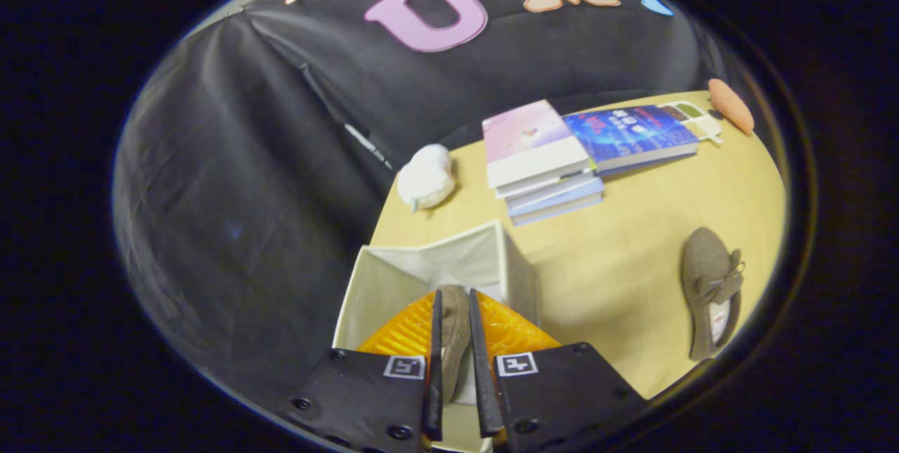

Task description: Open the storage box then place both shoes into the box .Put the left shoe in first, then the right shoe, with the right side of both shoes facing outward in a uniform manner.

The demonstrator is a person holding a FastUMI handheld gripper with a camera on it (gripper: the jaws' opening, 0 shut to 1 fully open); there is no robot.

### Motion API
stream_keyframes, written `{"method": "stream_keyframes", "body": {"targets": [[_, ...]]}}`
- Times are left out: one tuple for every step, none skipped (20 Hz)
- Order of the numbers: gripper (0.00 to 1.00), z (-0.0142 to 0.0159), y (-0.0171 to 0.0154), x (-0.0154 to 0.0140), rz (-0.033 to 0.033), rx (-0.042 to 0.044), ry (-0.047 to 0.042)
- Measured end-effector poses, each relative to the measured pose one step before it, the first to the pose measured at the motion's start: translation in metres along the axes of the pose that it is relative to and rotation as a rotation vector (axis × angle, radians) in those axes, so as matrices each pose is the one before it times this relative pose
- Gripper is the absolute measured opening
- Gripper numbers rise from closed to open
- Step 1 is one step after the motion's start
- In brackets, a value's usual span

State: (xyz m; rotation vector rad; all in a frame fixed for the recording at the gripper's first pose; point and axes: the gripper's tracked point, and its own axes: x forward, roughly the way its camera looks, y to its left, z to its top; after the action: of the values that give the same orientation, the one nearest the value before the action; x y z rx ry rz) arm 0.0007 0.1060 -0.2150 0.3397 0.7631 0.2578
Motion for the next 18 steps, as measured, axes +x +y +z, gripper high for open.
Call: {"method": "stream_keyframes", "body": {"targets": [[0.23, 0.01086, -0.01509, -0.0063, -0.02296, 0.01233, -0.0262], [0.23, 0.01038, -0.0171, -0.00265, -0.03129, 0.01246, -0.02013], [0.23, 0.00954, -0.01833, -0.00439, -0.03504, 0.01556, -0.01686], [0.23, 0.00922, -0.01938, -0.00275, -0.03373, 0.01173, -0.01279], [0.23, 0.00604, -0.02201, -0.00198, -0.03676, 0.00315, -0.00789], [0.23, 0.00446, -0.02257, -0.00068, -0.0385, -0.0054, -0.00396], [0.23, 0.0024, -0.02207, -0.00018, -0.03835, -0.00651, -0.00092], [0.23, 0.00097, -0.02149, -0.00091, -0.03644, -0.00388, 0.00289], [0.23, -0.00018, -0.02075, -0.00127, -0.03404, 0.00005, 0.00343], [0.23, -0.00104, -0.01928, -0.00077, -0.03149, 0.00023, 0.00589], [0.23, -0.00337, -0.01723, -0.00101, -0.02971, 0.00108, 0.00506], [0.23, -0.00318, -0.0175, 0.00002, -0.02531, 0.00266, 0.00682], [0.23, -0.00442, -0.01719, 0.00016, -0.02594, 0.00018, 0.00564], [0.23, -0.00486, -0.01401, 0.00035, -0.02306, -0.00226, 0.00896], [0.23, -0.00687, -0.01291, -0.00033, -0.01996, -0.00172, 0.00947], [0.23, -0.00739, -0.01122, 0.00002, -0.01777, 0.00099, 0.01492], [0.23, -0.00851, -0.00999, 0.00209, -0.01691, 0.00148, 0.01599], [0.23, -0.00803, -0.009, 0.00234, -0.01538, -0.00177, 0.01604]]}}
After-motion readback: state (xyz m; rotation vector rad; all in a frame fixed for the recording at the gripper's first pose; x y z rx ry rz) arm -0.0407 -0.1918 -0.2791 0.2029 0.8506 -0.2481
